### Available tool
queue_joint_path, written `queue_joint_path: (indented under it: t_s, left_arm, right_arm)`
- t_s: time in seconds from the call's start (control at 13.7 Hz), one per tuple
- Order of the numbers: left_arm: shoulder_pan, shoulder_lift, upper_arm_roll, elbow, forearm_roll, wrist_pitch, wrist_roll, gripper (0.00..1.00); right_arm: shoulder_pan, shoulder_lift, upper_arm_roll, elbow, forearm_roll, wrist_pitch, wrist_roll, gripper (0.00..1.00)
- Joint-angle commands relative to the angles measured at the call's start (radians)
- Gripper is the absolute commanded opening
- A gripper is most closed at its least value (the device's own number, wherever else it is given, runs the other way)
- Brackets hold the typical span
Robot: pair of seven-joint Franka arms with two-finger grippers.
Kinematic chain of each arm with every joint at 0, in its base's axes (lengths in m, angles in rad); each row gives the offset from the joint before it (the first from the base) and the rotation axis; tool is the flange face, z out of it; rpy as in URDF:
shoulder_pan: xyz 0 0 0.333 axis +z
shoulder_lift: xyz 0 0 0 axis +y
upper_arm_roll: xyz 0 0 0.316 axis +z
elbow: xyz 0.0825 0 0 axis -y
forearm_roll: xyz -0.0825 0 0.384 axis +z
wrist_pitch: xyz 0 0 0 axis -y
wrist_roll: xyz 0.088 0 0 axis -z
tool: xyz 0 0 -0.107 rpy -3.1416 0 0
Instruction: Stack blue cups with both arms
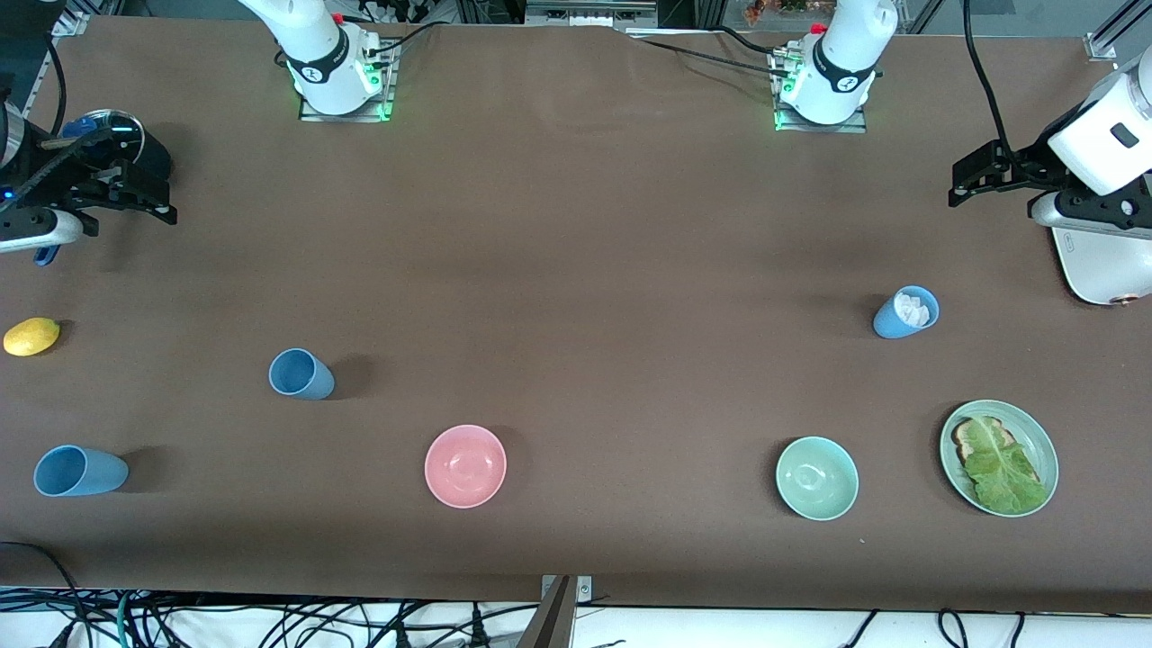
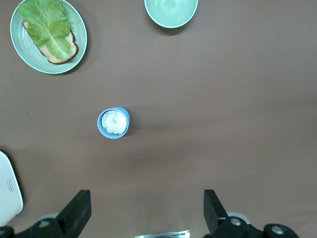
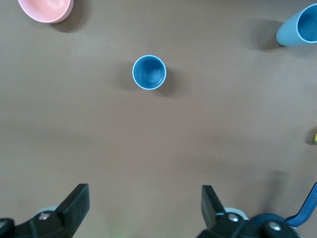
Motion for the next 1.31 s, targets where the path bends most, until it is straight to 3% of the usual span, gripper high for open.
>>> queue_joint_path:
  t_s: [0.0, 1.02, 1.24]
  left_arm:
    - [-0.006, 0.004, 0.011, 0.017, -0.018, 0.004, 0.022, 1.00]
    - [-0.003, 0.007, 0.013, 0.000, -0.020, 0.024, 0.011, 1.00]
    - [0.052, 0.004, 0.013, 0.002, -0.013, 0.014, 0.048, 1.00]
  right_arm:
    - [-0.001, -0.006, 0.001, -0.011, 0.001, 0.012, 0.006, 1.00]
    - [0.001, -0.006, 0.003, -0.011, -0.001, 0.010, 0.006, 1.00]
    - [0.001, -0.006, 0.003, -0.011, -0.001, 0.010, 0.006, 1.00]
